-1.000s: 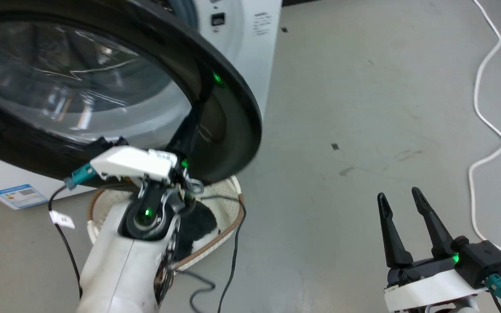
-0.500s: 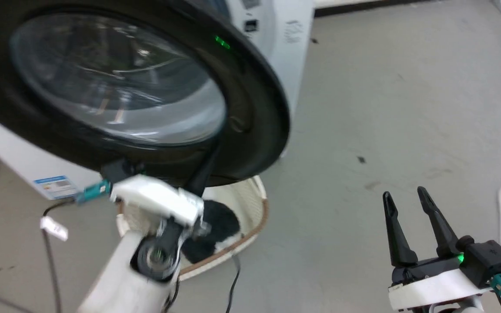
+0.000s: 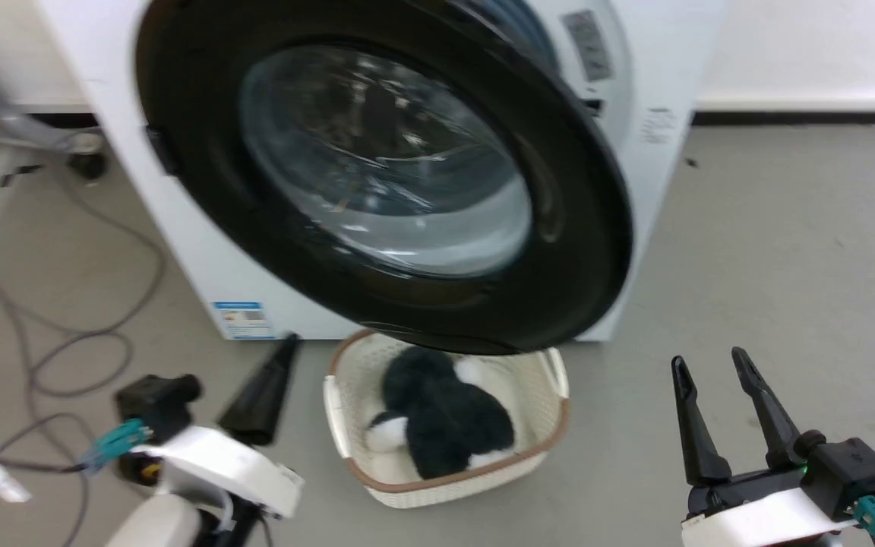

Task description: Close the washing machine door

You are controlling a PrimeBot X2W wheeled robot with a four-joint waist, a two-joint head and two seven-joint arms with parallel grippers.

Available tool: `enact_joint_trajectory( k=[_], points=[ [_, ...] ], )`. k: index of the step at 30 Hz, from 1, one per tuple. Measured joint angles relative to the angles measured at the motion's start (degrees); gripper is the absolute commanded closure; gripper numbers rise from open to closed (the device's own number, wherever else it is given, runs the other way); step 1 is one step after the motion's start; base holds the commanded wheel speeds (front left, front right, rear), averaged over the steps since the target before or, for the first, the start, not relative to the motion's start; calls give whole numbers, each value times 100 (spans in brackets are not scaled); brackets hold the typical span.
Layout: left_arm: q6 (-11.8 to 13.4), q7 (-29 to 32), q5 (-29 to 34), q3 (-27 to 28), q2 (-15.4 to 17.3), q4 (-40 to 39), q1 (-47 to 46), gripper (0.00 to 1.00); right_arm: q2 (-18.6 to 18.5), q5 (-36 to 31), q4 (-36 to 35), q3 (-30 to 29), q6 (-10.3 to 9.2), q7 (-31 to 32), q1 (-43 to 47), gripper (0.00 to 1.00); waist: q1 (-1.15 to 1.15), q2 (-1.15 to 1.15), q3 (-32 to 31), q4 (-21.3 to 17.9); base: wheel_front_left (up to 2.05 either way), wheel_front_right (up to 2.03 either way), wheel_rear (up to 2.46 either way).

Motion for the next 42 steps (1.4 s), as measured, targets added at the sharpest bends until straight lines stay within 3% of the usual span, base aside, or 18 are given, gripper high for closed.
enact_joint_trajectory(
  k=[1, 2, 3, 7, 13, 17, 23, 24, 25, 32, 42],
  points=[
    [68, -5, 277, 175, -9, -132, 101, 100, 0, -1, 1, 12, 0, 0, 7, 0, 0, 0, -34, 83, 0, 0, 0],
    [133, -11, 527, 424, -53, -303, 210, 29, 0, -2, 2, 24, 0, -1, 12, 0, 0, 0, -65, 159, 0, 0, 0],
    [207, -13, 795, 725, -120, -523, 343, 0, 1, -1, 0, 37, 0, 0, 15, 0, 0, 0, -95, 228, 0, 0, 0],
    [360, -19, 1770, 1479, -534, -1172, 989, 0, 1, -1, -9, 63, 0, 0, 39, 0, 0, 0, -177, 429, 0, 0, 0],
    [380, -19, 2813, 2027, -1127, -1657, 1666, 0, 1, -37, 18, 152, 0, 0, 86, 0, 0, 0, -213, 618, 0, 0, 0],
    [168, -19, 3293, 2143, -1440, -1673, 1993, 0, 1, -41, 63, 166, 0, 0, 135, 0, 0, 0, -235, 712, 0, 0, 0],
    [-76, -19, 3487, 2212, -1696, -1551, 2055, 0, 1, 78, 116, 204, 0, -1, 137, 0, 0, 0, -231, 778, 0, 0, 0],
    [-100, -19, 3500, 2214, -1718, -1541, 2055, 0, 1, 77, 125, 218, 0, 0, 140, 73, 0, 0, -218, 800, 0, 0, 0],
    [-132, -19, 3520, 2215, -1738, -1532, 2051, 0, 1, 78, 124, 225, 0, 0, 139, 100, 0, 0, -200, 824, 0, 0, 0],
    [-193, -19, 3587, 2212, -1860, -1469, 1850, 0, -366, 85, 127, 567, 0, 0, -161, 100, -1, 0, 86, 1016, 0, 0, 0],
    [-235, -19, 3626, 2118, -1920, -1462, 1543, 0, -1811, 733, 647, 1227, 1, 203, -1711, 100, 0, 0, 770, 1335, 0, 0, 0]
  ],
)
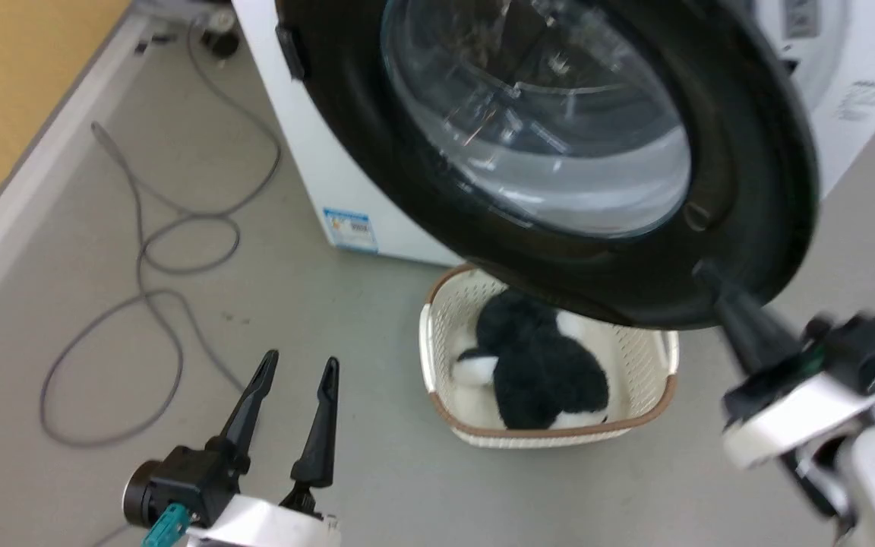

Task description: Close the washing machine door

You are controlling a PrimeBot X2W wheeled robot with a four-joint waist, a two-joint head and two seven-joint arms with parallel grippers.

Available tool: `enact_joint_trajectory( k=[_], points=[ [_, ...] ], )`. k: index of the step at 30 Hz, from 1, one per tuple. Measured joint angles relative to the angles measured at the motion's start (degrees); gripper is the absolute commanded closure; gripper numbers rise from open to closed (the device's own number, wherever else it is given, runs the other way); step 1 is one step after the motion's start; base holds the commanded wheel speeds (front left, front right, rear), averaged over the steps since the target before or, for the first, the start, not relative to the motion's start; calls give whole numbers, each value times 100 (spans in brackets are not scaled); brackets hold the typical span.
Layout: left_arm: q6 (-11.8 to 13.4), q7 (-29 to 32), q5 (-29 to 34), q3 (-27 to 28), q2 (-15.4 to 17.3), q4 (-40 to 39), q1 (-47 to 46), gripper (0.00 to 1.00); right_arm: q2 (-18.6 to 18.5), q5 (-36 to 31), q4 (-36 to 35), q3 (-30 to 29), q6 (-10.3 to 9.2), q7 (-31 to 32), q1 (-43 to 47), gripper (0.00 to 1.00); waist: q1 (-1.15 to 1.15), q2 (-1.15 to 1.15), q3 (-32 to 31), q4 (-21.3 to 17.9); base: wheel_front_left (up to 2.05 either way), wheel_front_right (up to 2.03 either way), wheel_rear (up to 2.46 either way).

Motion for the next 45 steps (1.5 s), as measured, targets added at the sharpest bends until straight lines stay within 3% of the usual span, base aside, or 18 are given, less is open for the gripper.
enact_joint_trajectory(
  k=[7, 13, 20, 26, 32, 45],
  points=[
    [-1, 0, -53, -130, -52, 18, -226, 0, -641, 725, 654, -8, 9, 178, -898, 100, 0, 0, 435, 252, 0, 0, 0],
    [-1, 0, -171, -232, -87, 73, -417, 0, -947, 1383, 1120, -119, 15, 379, -1552, 100, 0, 0, 707, 436, 0, 0, 0],
    [-1, 0, -282, -430, -109, 86, -723, 0, -1390, 1664, 1761, -374, 9, 617, -2462, 100, 0, 0, 1116, 606, 0, 0, 0],
    [-1, 0, -389, -415, -110, 84, -805, 0, -1436, 1655, 2183, -454, 20, 721, -2968, 100, 0, 0, 1337, 741, 0, 0, 0],
    [0, 0, -410, -366, -111, 81, -860, 0, -1109, 1556, 2795, -699, 118, 755, -3296, 100, 0, 0, 1408, 819, 0, 0, 0],
    [52, 0, -330, -160, -113, 200, -808, 0, -924, 1479, 3042, -690, 11, 131, -3000, 100, 0, 0, 832, 600, 0, 0, 0]
  ],
)
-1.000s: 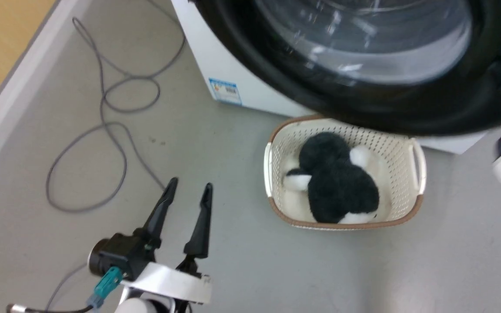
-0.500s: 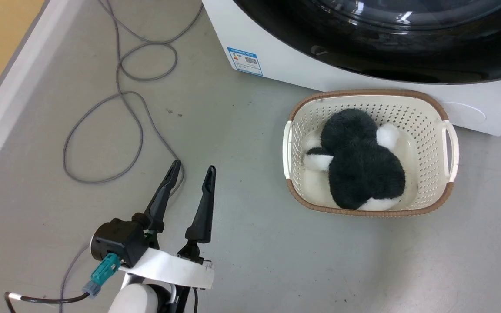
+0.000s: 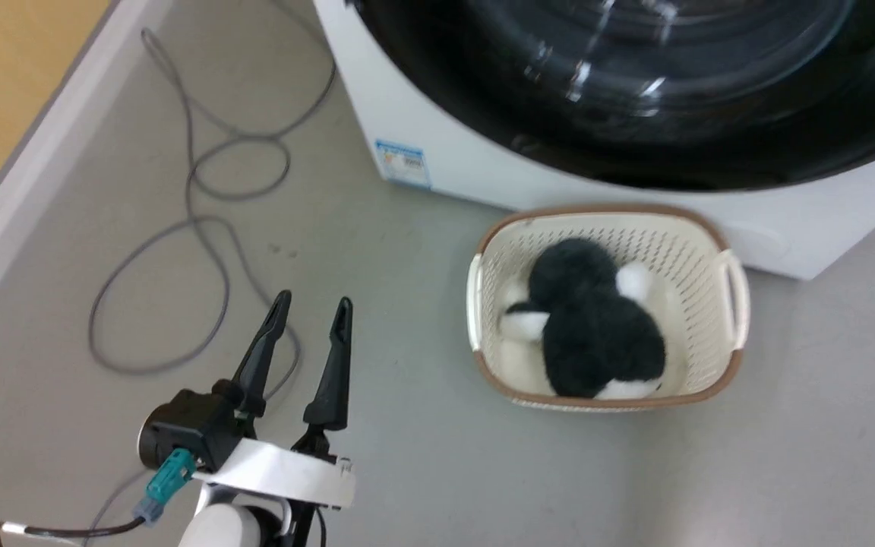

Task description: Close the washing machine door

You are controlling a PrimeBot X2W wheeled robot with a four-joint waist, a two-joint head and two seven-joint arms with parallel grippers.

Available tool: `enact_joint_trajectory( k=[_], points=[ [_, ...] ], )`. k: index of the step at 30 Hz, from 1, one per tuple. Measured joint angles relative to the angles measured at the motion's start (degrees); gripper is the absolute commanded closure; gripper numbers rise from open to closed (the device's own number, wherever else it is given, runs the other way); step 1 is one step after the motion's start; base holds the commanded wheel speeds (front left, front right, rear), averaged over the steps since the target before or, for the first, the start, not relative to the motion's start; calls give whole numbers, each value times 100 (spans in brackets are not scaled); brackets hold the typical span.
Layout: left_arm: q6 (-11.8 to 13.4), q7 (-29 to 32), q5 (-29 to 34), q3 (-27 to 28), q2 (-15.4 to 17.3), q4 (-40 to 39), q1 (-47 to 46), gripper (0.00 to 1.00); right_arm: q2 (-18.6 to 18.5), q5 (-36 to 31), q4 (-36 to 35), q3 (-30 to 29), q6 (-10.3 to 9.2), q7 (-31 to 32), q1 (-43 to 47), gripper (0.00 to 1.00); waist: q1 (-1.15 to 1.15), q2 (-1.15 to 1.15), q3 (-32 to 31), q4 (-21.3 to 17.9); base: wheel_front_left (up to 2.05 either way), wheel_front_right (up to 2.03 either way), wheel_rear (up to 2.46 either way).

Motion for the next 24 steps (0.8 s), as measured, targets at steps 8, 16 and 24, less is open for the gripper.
enact_joint_trajectory(
  k=[8, 16, 24],
  points=[
    [-2, 0, 227, 167, -3, 100, 270, 0, 505, -142, -773, -124, -3, -310, 1408, 100, 0, 0, -693, -325, 0, 0, 0],
    [-8, -1, 342, 401, -7, 101, 592, 0, 1092, -477, -2326, -808, -4, -334, 3051, 100, -1, 0, -1256, -724, 0, 0, 0],
    [-1, 0, 398, 486, -7, 210, 856, 0, 1926, -971, -3360, -1258, -3, -215, 4327, 0, -1, 0, -1592, -1046, 0, 0, 0]
  ],
)
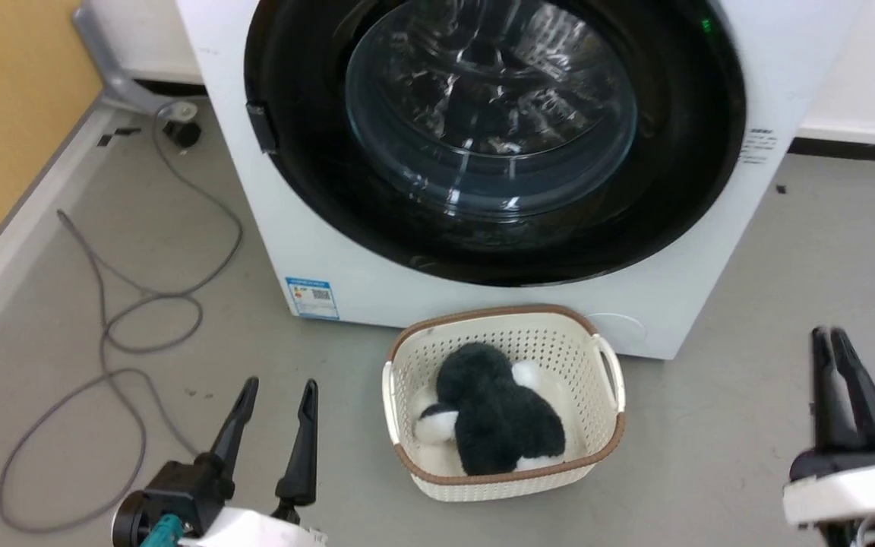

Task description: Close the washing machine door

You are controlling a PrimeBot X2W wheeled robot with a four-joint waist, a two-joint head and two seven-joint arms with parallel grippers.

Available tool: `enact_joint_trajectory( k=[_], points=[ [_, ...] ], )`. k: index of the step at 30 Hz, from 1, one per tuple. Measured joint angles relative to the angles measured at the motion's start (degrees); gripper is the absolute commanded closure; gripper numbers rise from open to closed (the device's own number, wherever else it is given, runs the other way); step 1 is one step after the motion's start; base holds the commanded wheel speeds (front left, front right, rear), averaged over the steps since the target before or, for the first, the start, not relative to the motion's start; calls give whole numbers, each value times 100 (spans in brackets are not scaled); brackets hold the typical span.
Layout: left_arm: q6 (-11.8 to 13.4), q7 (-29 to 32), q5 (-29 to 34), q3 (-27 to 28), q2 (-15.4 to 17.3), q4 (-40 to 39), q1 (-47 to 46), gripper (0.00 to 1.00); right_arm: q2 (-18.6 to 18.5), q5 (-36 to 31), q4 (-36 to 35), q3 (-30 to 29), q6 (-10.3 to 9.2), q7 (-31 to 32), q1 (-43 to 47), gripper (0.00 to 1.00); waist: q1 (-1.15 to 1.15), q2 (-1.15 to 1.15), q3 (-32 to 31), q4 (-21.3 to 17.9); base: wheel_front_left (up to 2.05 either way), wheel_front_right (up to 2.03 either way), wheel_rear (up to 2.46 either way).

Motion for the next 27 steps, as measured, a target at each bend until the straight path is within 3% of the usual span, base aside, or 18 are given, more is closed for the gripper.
enact_joint_trajectory(
  k=[9, 14, 22, 23, 27],
  points=[
    [8, 0, 110, -20, 0, 244, 107, 0, 533, -659, -391, -54, 0, 144, 786, 0, 0, 0, -200, -73, 0, 0, 0],
    [8, 0, 242, -38, 0, 299, 167, 0, 611, -1047, -389, -105, 0, 67, 1002, 0, 0, 0, -238, -61, 0, 0, 0],
    [53, 0, 241, -88, 0, 300, 179, 0, 708, -1082, -353, -96, 0, -1, 1025, 0, 0, 0, -254, -37, 0, 0, 0],
    [53, 0, 219, -93, 0, 308, 181, 100, 711, -1081, -350, -99, 0, -20, 1025, 100, 0, 0, -255, -36, 0, 0, 0],
    [52, 11, 218, -93, -1, 309, 180, 100, 711, -1082, -352, -96, 0, -14, 1019, 100, 0, 0, -257, -40, 0, 0, 0]
  ],
)
